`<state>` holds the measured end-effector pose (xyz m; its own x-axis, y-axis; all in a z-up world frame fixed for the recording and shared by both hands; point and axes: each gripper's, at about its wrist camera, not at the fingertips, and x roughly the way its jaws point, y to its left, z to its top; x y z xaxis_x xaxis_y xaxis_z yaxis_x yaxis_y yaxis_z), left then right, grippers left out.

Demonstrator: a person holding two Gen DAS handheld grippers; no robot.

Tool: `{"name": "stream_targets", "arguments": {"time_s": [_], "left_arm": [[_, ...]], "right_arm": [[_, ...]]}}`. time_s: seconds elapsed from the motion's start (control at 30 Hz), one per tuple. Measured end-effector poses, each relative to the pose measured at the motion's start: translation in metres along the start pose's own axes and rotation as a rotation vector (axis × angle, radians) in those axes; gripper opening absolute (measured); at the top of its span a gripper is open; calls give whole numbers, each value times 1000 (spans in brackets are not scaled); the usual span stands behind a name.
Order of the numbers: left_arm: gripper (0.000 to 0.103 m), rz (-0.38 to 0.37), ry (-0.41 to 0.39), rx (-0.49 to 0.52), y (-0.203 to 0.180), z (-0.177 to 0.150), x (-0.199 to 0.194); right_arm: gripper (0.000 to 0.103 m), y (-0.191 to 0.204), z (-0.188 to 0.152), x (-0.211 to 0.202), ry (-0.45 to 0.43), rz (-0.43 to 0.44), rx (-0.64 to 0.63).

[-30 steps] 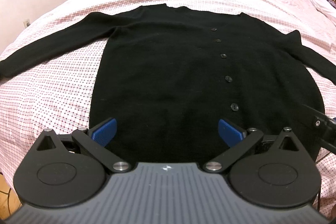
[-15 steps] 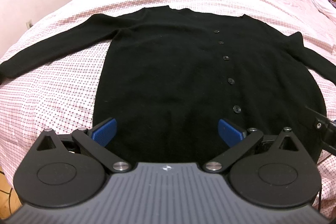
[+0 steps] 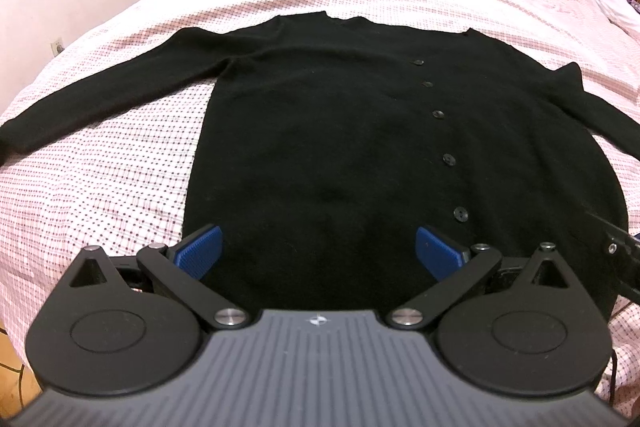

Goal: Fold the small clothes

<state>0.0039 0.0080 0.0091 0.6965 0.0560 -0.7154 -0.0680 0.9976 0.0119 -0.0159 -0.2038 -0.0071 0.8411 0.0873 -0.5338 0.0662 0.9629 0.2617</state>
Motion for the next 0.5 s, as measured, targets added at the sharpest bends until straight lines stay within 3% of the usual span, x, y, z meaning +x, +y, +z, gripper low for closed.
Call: {"name": "stream_targets", "arguments": {"time_s": [0.27, 0.5], "left_arm": [[103, 2, -7, 30, 2, 11, 7], [103, -35, 5, 43, 0, 32, 21]], "right_arm": [[103, -4, 5, 1, -42, 45, 14], [103, -30, 26, 19, -45, 19, 139]]}}
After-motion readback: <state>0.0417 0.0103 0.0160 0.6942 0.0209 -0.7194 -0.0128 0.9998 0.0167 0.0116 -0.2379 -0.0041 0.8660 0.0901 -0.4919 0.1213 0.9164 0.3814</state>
